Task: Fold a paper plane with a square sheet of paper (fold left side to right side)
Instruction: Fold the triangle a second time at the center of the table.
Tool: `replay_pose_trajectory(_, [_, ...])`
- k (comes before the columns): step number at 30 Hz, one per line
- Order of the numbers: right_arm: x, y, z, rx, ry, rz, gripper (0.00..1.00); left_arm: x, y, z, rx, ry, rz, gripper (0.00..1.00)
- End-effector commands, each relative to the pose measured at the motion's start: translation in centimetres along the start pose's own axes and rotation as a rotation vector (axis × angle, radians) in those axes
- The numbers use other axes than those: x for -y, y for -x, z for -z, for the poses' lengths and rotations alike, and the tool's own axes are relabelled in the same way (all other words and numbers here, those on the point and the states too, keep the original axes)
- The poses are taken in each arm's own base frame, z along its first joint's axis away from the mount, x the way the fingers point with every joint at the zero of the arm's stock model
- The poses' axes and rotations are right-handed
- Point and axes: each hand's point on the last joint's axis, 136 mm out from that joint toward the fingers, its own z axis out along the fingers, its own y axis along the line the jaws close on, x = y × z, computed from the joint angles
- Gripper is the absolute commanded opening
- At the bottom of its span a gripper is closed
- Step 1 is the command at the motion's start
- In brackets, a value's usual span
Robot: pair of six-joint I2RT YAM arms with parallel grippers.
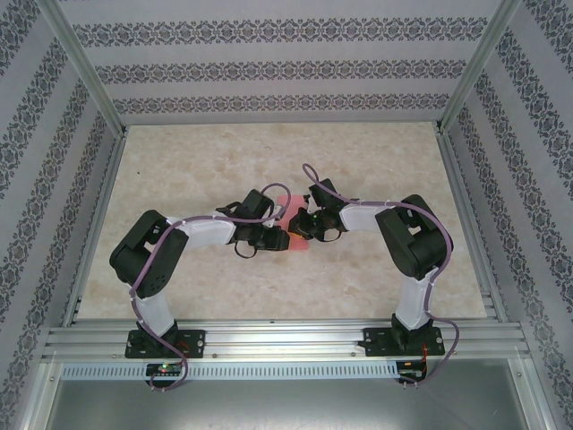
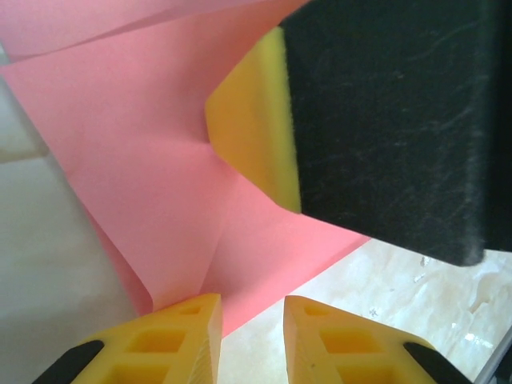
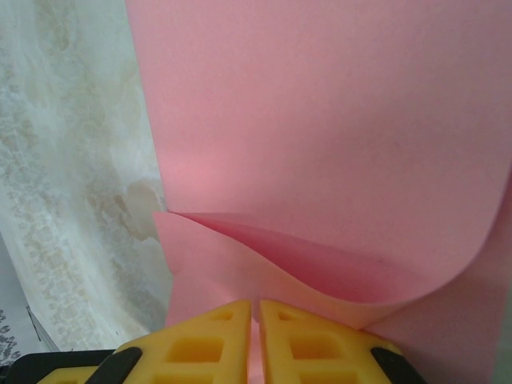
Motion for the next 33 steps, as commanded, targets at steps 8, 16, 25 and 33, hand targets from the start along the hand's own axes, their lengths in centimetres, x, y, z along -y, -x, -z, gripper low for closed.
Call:
replay_pose_trajectory(8, [3.4, -1.7, -1.1, -0.044, -0.126, -0.029, 0.13, -1.6, -1.2, -1.0, -0.023, 0.047, 0.019, 0.28])
replay_pose_trajectory(16, [1.5, -0.8, -0.2, -0.017, -0.071, 0.009, 0.14, -2.9, -2.3, -1.4, -0.029, 0.079, 0.047, 0.28])
replay_pose_trajectory(25, [-2.4, -0.4, 1.6, 0.02, 0.057, 0.055, 0.09, -3.0, -2.8, -2.2, -0.021, 0.04, 0.071, 0.23])
replay_pose_trajectory(33, [-2.3, -1.7, 0.2, -0.013, 0.052, 0.033, 0.05, -3.3, -2.9, -2.3, -0.021, 0.045, 0.07, 0.2])
